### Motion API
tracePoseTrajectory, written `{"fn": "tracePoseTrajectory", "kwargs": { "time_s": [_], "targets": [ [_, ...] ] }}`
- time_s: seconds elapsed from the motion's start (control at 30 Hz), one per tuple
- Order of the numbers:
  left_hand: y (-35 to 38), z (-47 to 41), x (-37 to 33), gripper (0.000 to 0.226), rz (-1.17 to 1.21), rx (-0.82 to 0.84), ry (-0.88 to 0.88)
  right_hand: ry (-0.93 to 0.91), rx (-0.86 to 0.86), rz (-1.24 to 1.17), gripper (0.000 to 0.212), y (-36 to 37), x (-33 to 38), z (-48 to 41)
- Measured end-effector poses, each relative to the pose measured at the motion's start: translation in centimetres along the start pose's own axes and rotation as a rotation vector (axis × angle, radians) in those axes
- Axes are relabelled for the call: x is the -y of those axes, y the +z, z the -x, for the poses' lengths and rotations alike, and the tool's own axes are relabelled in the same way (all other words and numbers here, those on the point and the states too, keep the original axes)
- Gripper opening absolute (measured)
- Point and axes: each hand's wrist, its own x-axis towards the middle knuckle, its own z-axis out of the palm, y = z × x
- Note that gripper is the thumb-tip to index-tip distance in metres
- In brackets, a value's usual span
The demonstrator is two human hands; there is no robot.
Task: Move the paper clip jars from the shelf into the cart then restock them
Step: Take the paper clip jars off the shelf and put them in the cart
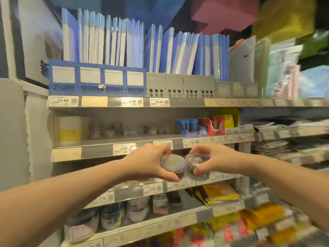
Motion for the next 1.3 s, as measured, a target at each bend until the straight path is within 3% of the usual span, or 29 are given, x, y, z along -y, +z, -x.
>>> {"fn": "tracePoseTrajectory", "kwargs": {
  "time_s": [0.3, 0.47, 0.73, 0.87, 1.0, 1.3],
  "targets": [
    [2.5, -0.6, -18.3, 0.075, 0.097, 0.081, 0.289, 0.247, -0.108, -0.041, 0.050, -6.0, -7.4, 19.4],
    [6.2, -2.3, -32.6, 0.071, 0.177, 0.144, 0.408, 0.429, -0.187, -0.019, 0.062, -10.4, -13.4, 32.7],
    [16.2, -3.0, -55.5, 0.067, 0.367, 0.282, 0.677, 0.772, -0.349, 0.048, 0.053, -12.7, -23.3, 53.8],
    [22.4, -2.2, -64.3, 0.066, 0.408, 0.385, 0.813, 0.995, -0.343, 0.088, 0.059, -11.0, -28.0, 61.1],
    [30.6, -1.3, -70.1, 0.070, 0.500, 0.506, 0.875, 1.172, -0.396, -0.042, 0.063, -7.2, -33.4, 66.1],
    [51.5, 7.0, -73.9, 0.068, 0.428, 0.864, 0.963, 1.533, -0.435, -0.363, 0.066, 11.1, -44.7, 72.1]
  ]
}}
